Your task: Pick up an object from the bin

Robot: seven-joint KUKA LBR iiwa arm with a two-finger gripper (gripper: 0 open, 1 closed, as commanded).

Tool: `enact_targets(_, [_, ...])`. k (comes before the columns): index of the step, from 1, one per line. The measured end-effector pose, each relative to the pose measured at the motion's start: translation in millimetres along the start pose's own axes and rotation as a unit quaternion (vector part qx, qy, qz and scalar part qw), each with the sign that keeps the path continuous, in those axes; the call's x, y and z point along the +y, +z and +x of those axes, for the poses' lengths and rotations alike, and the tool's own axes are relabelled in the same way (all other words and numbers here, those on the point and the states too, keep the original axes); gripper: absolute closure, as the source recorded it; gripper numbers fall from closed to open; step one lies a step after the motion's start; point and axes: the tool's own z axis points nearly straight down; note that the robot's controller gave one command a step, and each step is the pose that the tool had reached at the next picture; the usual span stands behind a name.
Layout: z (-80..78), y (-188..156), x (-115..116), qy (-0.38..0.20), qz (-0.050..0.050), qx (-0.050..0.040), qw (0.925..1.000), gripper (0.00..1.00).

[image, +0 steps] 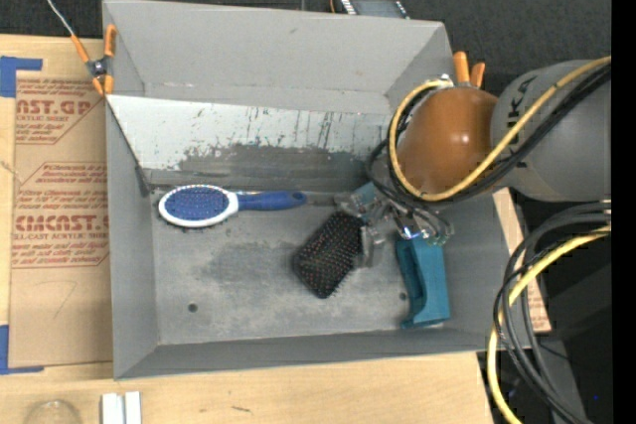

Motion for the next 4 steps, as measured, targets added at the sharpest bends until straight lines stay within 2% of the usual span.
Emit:
enact_targets(1, [-43.2, 0.7, 117.3, -0.079, 0.000, 0.0039, 0.9969, 1.00])
enact_targets(2, [-60.9, 5.2, 118.0, -0.366, -0.015, 0.0134, 0.9306, 1.00])
enact_targets(3, [-10.4, -2.5, 78.2, -0.382, -0.019, 0.0109, 0.9240, 1.00])
enact_targets(4, [-12.9, -2.1, 103.7, -0.606, -0.028, 0.0102, 0.7950, 1.00])
